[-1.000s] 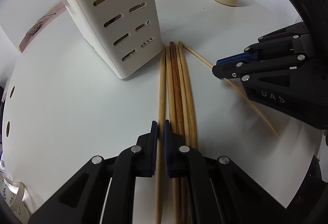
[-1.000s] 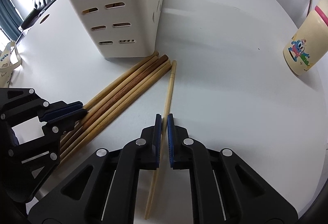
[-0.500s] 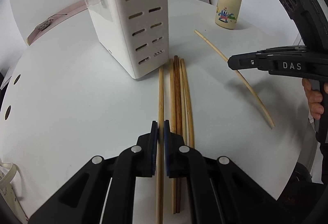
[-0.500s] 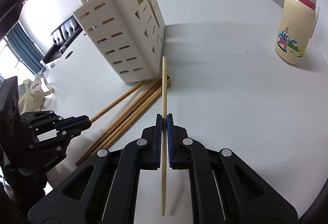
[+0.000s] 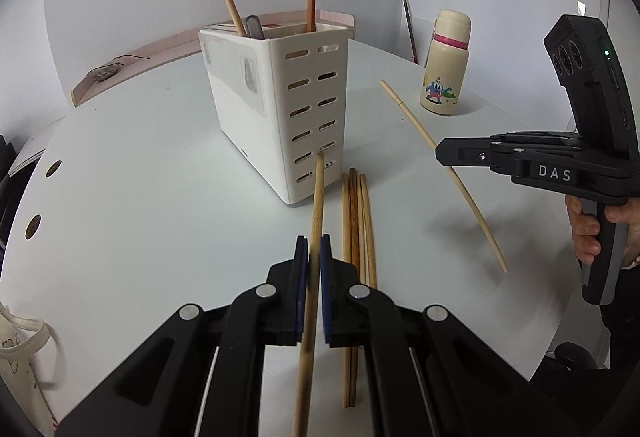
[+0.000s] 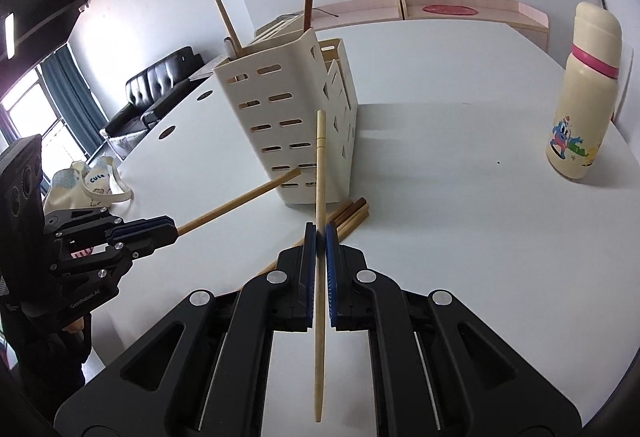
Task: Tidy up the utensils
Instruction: 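Lift both held chopsticks up and carry them over the holder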
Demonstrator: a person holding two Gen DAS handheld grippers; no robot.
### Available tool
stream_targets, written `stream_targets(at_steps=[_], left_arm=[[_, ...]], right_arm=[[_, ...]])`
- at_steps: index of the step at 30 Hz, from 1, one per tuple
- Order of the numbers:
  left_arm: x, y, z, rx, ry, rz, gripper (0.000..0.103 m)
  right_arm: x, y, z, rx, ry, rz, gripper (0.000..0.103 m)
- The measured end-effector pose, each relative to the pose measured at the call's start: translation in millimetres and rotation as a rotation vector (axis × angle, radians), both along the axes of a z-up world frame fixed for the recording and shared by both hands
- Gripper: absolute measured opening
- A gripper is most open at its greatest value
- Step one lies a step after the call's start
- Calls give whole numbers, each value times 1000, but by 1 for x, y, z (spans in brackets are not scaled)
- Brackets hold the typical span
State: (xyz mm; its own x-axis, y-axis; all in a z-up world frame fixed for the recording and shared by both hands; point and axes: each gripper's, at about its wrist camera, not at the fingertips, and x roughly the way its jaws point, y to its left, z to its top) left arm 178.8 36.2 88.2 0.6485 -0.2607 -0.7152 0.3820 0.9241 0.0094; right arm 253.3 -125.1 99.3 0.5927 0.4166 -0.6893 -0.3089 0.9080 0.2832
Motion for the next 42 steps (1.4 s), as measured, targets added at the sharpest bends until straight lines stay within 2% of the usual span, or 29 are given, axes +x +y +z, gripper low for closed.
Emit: stream_targets(at_steps=[7,13,19,26,33,36,40,42], left_arm=[[-9,4,9,-36,-61,-17,6],[-22,13,26,-95,-137,-26,6],[-43,16,54,-116,-302,-24,6],[-50,13,74,-181,-445,-26,6],[-21,18,94,-286,-441,-3,6],[-10,20,99,-302,-427,7,6],[2,22,98,-262,-389,30,6],[7,22,95,-234,-339,33,6]], right_arm=[[-4,-1,7,21,-29,-5,5],[-19,-2,29,47,-143,4,5],[-31,2,55,61,-270,13,5],[-24,5,70,93,-306,12,5],[-4,8,86,131,-343,14,5],[5,6,93,147,-398,2,5],[16,4,103,166,-477,-8,5],[25,2,106,182,-499,-11,5]])
